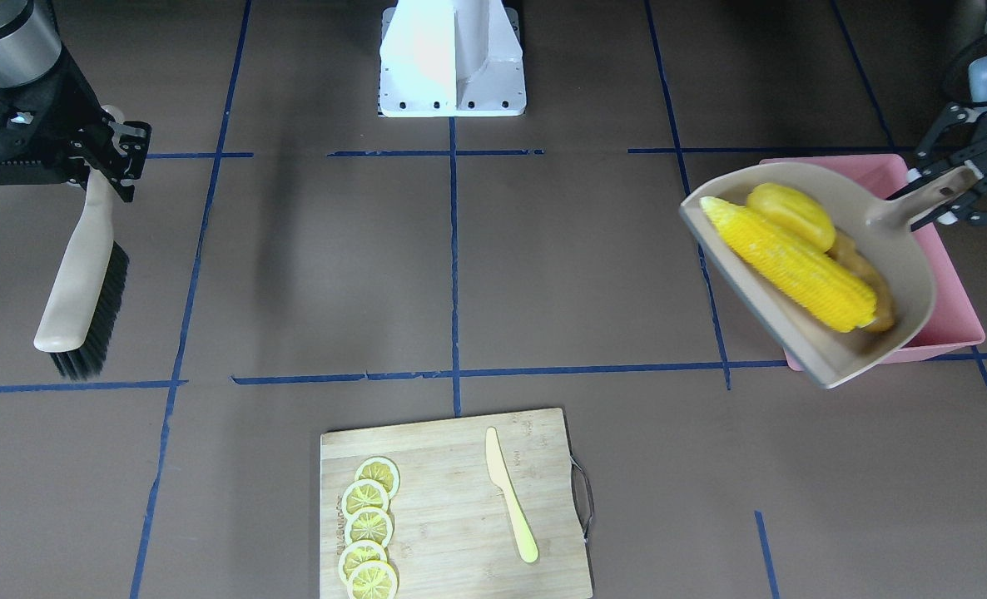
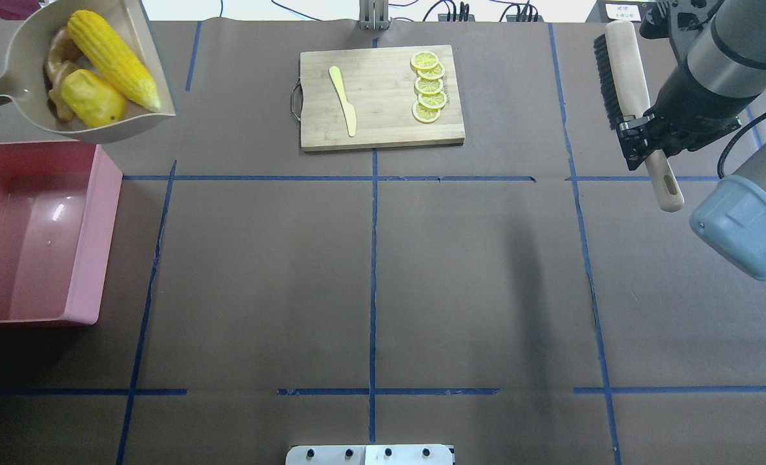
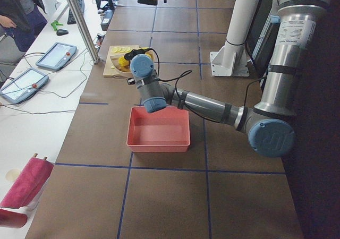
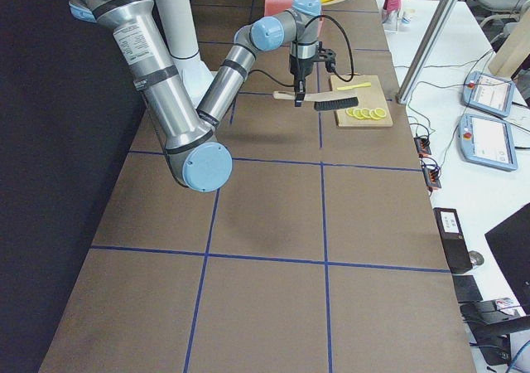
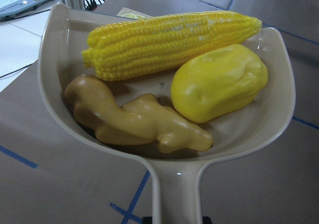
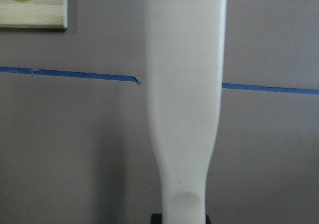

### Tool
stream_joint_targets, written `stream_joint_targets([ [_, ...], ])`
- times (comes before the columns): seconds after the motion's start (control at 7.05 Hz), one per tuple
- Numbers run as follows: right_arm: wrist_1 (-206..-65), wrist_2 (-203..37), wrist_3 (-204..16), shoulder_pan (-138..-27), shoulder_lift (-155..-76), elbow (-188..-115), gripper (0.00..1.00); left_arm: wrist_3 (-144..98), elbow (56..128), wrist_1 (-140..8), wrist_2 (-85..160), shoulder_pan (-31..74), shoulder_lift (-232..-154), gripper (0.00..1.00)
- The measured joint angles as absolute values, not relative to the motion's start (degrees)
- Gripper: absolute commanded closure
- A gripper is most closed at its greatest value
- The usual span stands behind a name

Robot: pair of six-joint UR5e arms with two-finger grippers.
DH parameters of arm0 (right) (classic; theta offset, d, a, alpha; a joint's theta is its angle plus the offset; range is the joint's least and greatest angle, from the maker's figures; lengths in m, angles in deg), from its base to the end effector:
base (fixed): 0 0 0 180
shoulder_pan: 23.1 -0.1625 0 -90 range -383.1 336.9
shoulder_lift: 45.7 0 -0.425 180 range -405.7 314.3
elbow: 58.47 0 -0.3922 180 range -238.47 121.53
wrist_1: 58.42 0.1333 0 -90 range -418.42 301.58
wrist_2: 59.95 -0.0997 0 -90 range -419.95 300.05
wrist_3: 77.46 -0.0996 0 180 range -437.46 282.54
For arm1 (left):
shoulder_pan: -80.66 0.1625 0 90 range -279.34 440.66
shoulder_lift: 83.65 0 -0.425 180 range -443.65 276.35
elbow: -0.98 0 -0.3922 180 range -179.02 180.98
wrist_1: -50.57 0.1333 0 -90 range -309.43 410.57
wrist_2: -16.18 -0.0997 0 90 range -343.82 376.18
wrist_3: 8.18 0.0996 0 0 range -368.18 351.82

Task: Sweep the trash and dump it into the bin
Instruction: 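Raise the dustpan with the left gripper above the pink bin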

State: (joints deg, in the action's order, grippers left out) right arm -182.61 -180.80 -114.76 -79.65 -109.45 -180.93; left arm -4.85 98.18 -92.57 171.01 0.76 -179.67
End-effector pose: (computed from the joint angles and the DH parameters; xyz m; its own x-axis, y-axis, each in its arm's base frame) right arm -0.2168 -0.4774 0.2449 0.7804 -0.0577 0.6226 0.0359 0.9982 0.0474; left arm 0.0461 -0.5049 0.4211 0.2688 0.9123 -0.3091 -0.0861 0.3424 0.9356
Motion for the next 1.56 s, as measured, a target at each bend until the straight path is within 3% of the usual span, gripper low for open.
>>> stream_joint_targets([
  [0.57,-182.5,-180.6,-114.7,-79.7,-110.5,-180.9,0.99,12.9,99.1,-92.5,170.9,-9.8,-167.0,1.00],
  [1.56,-182.6,-180.5,-114.7,-79.7,-111.3,-180.9,0.99,34.6,99.4,-86.4,157.9,-20.7,-160.3,1.00],
])
